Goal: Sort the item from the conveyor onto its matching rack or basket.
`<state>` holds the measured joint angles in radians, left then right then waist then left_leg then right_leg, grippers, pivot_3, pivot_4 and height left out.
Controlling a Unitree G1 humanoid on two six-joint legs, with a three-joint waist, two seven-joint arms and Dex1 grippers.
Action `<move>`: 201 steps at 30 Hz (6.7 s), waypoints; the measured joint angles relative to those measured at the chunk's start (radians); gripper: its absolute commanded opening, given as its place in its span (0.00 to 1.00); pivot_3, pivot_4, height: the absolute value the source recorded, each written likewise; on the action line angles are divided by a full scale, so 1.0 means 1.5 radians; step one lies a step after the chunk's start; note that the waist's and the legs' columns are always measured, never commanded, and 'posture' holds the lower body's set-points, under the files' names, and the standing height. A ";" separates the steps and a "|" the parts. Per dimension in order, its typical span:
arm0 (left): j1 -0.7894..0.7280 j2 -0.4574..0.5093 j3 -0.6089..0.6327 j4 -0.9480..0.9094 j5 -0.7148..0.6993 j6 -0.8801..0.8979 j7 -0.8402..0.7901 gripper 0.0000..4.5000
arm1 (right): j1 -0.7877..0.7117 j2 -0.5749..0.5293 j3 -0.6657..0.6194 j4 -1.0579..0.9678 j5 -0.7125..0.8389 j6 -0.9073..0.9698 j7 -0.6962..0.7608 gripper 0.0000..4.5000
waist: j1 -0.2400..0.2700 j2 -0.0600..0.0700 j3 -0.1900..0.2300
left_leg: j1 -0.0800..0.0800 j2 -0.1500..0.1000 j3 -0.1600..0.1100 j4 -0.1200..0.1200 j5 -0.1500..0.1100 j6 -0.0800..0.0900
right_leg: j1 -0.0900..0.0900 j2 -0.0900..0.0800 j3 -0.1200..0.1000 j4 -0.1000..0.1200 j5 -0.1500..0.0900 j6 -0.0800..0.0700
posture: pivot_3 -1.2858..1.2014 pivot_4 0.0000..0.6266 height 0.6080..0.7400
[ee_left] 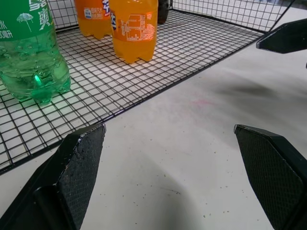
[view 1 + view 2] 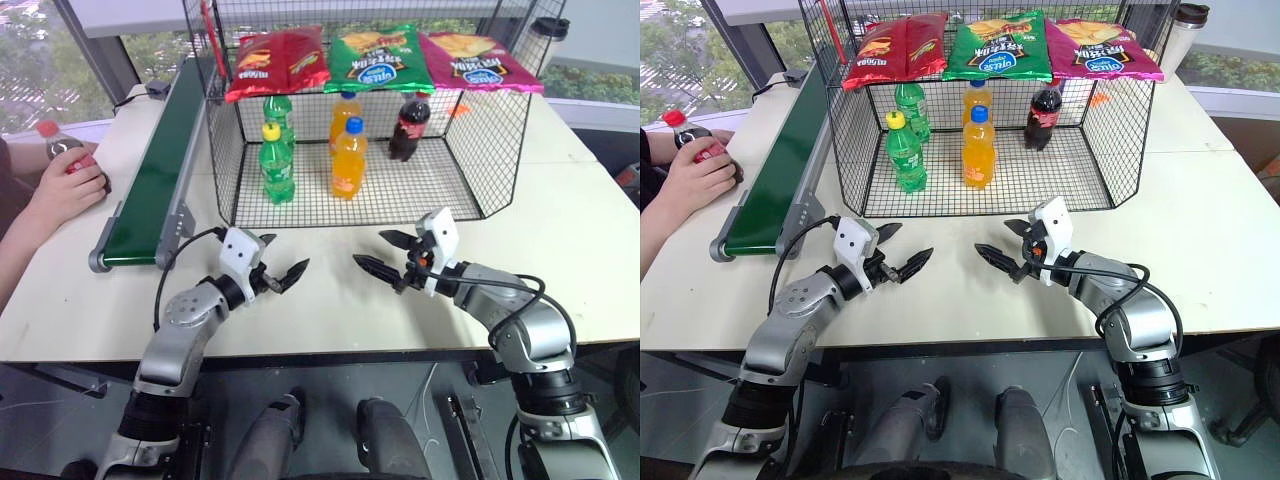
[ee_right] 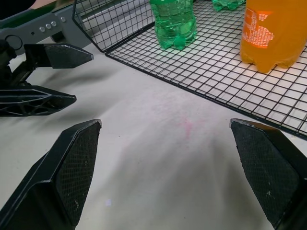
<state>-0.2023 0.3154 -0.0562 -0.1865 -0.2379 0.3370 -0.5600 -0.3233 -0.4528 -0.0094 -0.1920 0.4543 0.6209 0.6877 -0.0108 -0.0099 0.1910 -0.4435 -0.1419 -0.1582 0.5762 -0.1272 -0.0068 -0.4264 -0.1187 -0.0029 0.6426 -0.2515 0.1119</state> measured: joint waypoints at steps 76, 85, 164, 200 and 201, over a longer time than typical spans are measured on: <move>-0.062 -0.017 0.299 -0.027 0.029 -0.030 0.375 1.00 | -0.092 0.035 0.004 -0.081 0.117 0.035 0.015 0.99 | 0.001 0.000 0.000 | 0.000 0.000 0.000 0.000 0.000 0.000 | 0.000 0.001 0.000 -0.001 0.001 0.000 | 0.52 0.24 0.98; -0.069 -0.009 0.294 0.006 0.040 -0.037 0.386 1.00 | -0.097 0.029 0.011 -0.081 0.117 0.034 0.018 0.99 | 0.001 0.000 0.000 | 0.000 0.000 0.000 0.000 0.000 0.000 | 0.000 0.001 0.000 -0.001 0.001 0.000 | 0.52 0.24 0.98; -0.216 -0.016 -0.111 0.147 0.008 -0.119 -0.191 0.67 | -0.164 0.000 -0.023 -0.129 0.157 0.079 -0.070 1.00 | -0.001 -0.002 0.001 | -0.002 0.001 0.000 -0.001 0.000 0.003 | 0.001 0.001 -0.001 -0.007 0.004 0.002 | 0.52 0.24 0.98; -0.157 0.041 -0.094 0.036 -0.014 -0.012 -0.191 0.99 | -0.198 -0.020 -0.034 -0.045 0.084 0.067 -0.124 0.27 | -0.003 -0.002 0.001 | -0.002 0.001 0.001 0.000 0.000 0.003 | 0.001 0.002 -0.001 -0.006 0.005 0.002 | 0.52 0.24 0.98; -0.141 0.054 -0.088 0.023 -0.023 0.004 -0.192 0.99 | -0.209 -0.024 -0.039 -0.023 0.066 0.057 -0.135 0.27 | -0.003 -0.001 0.001 | -0.002 0.001 0.001 0.000 0.000 0.003 | 0.001 0.002 -0.001 -0.006 0.005 0.002 | 0.52 0.24 0.98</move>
<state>-0.4131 0.3963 -0.1884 -0.1521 -0.2723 0.3429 -0.8477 -0.6373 -0.4893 -0.0673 -0.2261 0.5528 0.7066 0.4846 -0.0151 -0.0121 0.1927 -0.4458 -0.1412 -0.1567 0.5758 -0.1266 -0.0019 -0.4242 -0.1161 -0.0046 0.6333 -0.2446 0.1149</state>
